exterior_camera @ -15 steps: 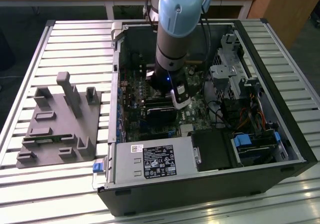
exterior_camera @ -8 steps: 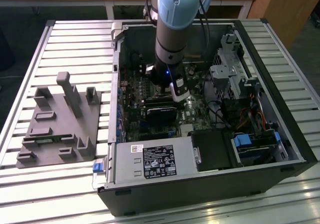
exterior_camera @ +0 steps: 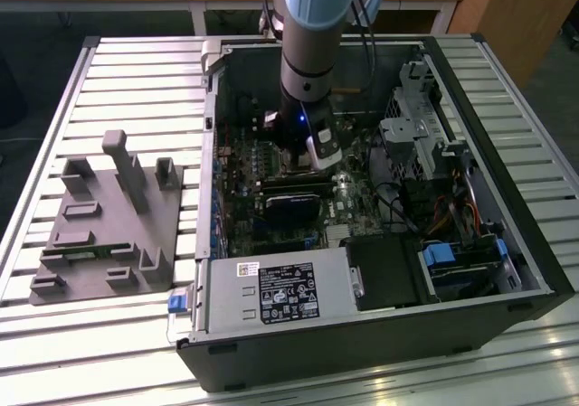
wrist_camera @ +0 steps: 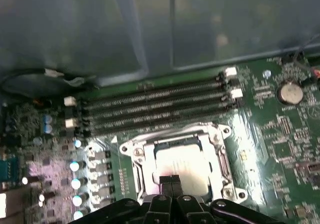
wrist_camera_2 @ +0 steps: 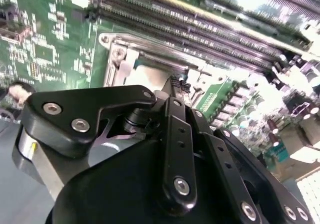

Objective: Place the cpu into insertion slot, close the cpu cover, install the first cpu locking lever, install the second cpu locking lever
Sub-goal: 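Install the second cpu locking lever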

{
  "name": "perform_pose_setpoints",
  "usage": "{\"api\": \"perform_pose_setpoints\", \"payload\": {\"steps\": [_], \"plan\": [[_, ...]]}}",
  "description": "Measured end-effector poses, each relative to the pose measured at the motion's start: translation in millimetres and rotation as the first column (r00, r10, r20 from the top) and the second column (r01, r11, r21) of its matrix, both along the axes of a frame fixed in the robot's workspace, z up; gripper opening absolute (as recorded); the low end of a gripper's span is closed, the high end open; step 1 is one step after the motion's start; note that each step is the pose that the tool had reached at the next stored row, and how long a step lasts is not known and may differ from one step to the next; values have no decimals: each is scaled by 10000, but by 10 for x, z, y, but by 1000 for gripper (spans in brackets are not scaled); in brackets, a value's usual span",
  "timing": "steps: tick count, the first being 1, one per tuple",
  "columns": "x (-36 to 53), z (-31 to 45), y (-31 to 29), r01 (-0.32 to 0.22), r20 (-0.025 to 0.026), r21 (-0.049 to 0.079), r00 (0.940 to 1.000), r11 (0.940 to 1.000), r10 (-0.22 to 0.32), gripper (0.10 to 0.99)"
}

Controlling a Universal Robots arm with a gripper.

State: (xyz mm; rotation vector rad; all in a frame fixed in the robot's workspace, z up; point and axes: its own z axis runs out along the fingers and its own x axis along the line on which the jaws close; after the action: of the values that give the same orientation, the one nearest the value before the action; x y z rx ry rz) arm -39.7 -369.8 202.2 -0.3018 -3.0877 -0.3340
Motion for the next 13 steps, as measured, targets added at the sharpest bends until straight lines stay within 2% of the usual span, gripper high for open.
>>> {"api": "perform_pose_setpoints", "payload": {"steps": [1, 7, 10, 13], "plan": [[5, 0, 10, 0, 0, -127, 10000, 9999, 0, 106], [72, 0, 74, 1, -5, -515, 10000, 9987, -1, 106], [76, 15, 84, -1, -17, -560, 10000, 9984, 0, 106], [76, 83, 85, -1, -15, -558, 10000, 9984, 0, 106]]}}
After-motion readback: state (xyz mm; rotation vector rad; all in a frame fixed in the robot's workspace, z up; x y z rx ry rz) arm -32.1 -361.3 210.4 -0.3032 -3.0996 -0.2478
